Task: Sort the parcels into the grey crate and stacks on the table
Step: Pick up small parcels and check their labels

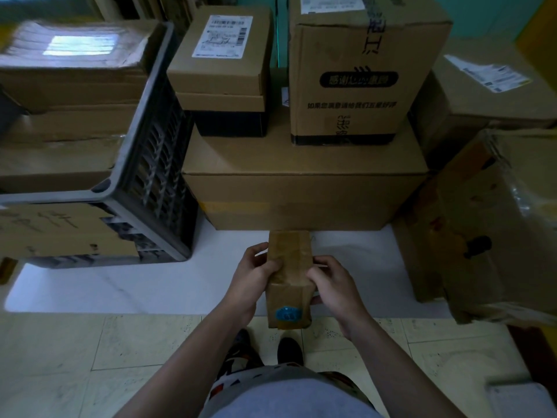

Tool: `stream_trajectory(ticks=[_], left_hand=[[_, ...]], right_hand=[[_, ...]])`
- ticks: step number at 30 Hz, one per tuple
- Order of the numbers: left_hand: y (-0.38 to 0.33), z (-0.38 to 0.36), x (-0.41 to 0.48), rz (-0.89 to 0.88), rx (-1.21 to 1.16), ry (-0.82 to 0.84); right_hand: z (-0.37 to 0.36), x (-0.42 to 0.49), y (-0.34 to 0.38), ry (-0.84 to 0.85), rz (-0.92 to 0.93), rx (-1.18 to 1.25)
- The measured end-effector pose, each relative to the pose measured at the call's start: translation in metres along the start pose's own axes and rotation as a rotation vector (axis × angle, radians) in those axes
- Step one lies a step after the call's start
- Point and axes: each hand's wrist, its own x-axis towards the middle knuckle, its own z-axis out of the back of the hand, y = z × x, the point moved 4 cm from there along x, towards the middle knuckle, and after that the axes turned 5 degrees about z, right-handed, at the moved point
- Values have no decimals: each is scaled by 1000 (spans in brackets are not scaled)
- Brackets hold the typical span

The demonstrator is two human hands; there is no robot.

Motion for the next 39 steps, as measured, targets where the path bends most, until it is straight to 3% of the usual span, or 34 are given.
stream_trajectory(ticks=[14,24,39], left_hand=[[7,5,1,82,32,88],[4,6,5,14,40,101],[0,11,12,-68,31,49]], right_hand=[[-5,-7,0,28,-32,16],[-6,-2,0,4,16,-60],[-1,9,-1,-67,-21,58]])
